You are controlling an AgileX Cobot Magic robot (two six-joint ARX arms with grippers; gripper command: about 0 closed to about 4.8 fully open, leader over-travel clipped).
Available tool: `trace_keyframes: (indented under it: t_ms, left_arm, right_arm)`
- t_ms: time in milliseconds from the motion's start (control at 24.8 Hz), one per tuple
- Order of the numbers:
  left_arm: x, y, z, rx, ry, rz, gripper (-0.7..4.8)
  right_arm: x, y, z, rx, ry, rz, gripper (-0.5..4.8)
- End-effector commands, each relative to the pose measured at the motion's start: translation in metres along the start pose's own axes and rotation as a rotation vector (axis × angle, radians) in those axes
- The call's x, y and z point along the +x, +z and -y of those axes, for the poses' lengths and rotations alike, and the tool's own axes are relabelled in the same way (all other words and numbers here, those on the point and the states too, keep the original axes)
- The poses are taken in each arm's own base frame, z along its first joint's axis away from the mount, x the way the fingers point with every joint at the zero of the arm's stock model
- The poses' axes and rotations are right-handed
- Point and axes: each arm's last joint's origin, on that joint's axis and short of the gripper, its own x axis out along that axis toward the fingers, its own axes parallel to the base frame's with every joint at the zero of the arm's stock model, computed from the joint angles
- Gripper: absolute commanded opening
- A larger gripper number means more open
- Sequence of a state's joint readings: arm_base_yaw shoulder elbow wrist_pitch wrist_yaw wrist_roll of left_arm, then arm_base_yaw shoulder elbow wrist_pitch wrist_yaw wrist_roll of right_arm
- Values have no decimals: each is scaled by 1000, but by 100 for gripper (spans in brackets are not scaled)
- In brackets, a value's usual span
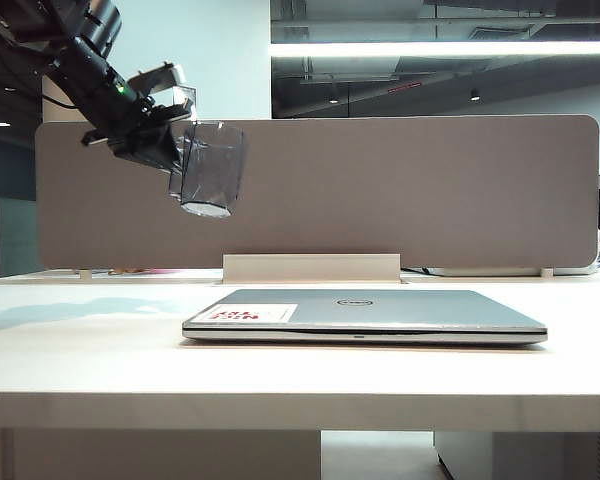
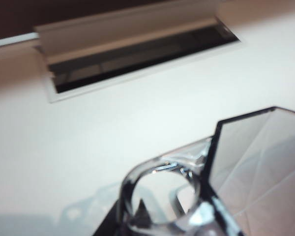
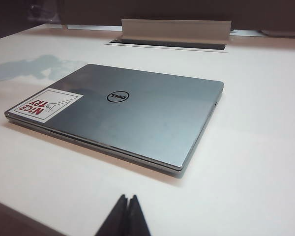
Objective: Pick up the water cup and place it on the left side of the laptop.
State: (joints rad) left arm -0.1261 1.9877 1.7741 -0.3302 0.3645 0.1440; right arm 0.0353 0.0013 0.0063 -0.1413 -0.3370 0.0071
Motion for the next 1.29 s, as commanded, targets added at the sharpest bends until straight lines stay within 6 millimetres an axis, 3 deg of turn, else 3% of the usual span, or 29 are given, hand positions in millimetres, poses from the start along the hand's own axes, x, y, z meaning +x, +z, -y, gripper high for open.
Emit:
trace_keyframes:
  t_ms: [40,282,443,685,1088,1290]
  left_arm:
    - [-5,2,1,56,-61,-2,-6]
    - [-12,-5,-13,94,-166,0,-6]
    - [-15,-27,-36,74,-169,-16,-6]
    - [-12,-54,-53,37,-120,-31,-6]
    - [10,-110,-47,-21,29,-14,-6]
    - [15,-118,-41,-51,88,6,-6]
  right_arm:
    - [0,-1,0,-1,3,6,-8]
    - [0,-1,0,-1,3,6,-8]
    - [0,-1,0,-1,2,6,-7]
    - [0,-1,0,-1,2,6,-8]
    - [0,-1,0,-1,3,6,-8]
    - [0,-1,0,-1,2,5,-8]
